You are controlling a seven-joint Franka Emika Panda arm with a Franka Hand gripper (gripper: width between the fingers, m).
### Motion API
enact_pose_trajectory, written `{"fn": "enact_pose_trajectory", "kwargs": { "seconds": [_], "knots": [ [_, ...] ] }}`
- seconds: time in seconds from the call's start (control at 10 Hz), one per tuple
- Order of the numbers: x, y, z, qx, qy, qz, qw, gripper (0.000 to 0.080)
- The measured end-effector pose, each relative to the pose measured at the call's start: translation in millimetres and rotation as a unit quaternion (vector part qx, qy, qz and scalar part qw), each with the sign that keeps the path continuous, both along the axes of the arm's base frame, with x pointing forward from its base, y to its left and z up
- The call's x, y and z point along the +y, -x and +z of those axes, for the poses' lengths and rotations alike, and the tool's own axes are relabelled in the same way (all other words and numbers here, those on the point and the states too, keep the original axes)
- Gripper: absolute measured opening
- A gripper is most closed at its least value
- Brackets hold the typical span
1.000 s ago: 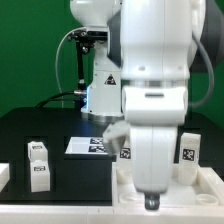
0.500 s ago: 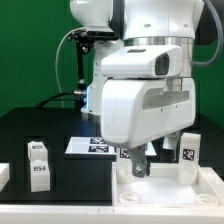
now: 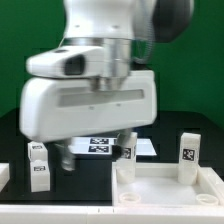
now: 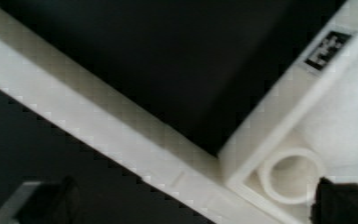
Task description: Assemble square table
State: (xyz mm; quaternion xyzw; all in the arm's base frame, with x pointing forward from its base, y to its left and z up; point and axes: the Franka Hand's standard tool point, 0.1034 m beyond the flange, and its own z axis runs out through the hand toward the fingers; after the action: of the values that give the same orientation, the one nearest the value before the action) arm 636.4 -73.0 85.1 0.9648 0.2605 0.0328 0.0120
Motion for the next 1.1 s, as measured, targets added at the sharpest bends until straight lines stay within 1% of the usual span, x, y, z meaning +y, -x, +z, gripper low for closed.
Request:
{"fn": "enact_pose_trajectory", "kwargs": {
  "seconds": [0.1,0.2,0.3,0.4,0.5,0.7,0.8,0.9,1.0,1.1],
  "knots": [
    [-0.6,4.4,-4.9,0.004,-0.002,-0.044,0.999,0.0649],
    [2.9,3.8,-5.0,0.004,-0.006,-0.067,0.998,0.0649],
    [3.4,3.8,-5.1,0.004,-0.011,-0.096,0.995,0.0649],
    [3.3,4.0,-5.6,0.004,-0.011,-0.103,0.995,0.0649],
    [-0.5,7.9,-6.7,0.014,-0.011,-0.105,0.994,0.0649],
    [-22.7,25.7,-10.4,0.032,-0.002,-0.125,0.992,0.0649],
    [-28.1,34.3,-9.8,0.058,0.003,-0.153,0.987,0.0649],
    [-29.7,36.7,-9.4,0.102,0.015,-0.171,0.980,0.0649],
    [-27.9,25.2,-9.2,0.119,0.015,-0.168,0.978,0.0649],
    [-22.7,29.9,-11.0,0.159,0.018,-0.166,0.973,0.0649]
  ]
}}
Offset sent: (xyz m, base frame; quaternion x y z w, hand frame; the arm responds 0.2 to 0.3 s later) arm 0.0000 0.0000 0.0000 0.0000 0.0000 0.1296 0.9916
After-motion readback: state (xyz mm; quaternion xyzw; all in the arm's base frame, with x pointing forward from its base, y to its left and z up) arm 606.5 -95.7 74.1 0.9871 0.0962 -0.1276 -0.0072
